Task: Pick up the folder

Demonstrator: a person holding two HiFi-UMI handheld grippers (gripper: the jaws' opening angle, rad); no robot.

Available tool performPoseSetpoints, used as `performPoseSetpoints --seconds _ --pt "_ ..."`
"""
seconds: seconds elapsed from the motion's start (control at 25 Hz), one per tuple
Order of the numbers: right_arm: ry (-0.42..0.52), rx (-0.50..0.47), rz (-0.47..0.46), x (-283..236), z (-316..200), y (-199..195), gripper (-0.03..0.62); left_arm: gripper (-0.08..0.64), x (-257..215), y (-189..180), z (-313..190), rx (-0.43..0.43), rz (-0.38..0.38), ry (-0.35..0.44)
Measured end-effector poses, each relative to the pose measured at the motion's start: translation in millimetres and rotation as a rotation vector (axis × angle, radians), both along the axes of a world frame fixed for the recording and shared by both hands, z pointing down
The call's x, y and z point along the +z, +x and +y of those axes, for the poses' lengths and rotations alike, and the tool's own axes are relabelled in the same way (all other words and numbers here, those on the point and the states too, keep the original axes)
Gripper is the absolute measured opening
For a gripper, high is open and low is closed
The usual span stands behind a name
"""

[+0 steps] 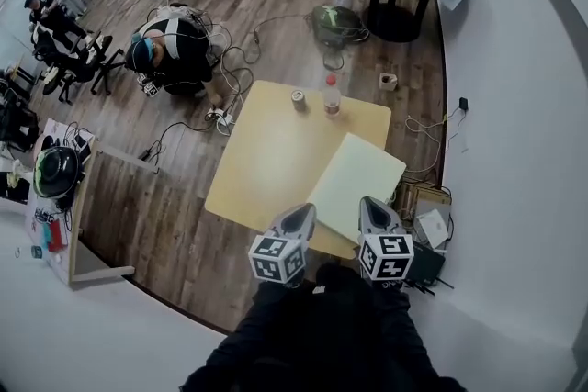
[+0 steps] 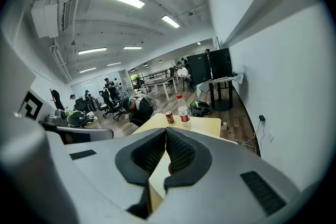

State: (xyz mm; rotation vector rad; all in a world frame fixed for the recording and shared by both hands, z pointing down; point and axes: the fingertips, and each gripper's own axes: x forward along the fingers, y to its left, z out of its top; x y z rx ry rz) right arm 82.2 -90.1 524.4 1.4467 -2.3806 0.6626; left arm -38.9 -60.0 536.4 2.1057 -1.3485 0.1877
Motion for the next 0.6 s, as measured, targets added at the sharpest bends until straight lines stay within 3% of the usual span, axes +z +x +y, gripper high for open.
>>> performPoseSetpoints --seconds 0.32,0.6 --pt "-0.122 0.051 -0.015 52 -14 20 0.025 0.040 37 -3 -20 -0.003 -0.032 -0.082" --pt "-0.200 0.143 -0.003 102 -23 44 0.025 0.040 81 2 -34 0.046 -0.039 -0.162"
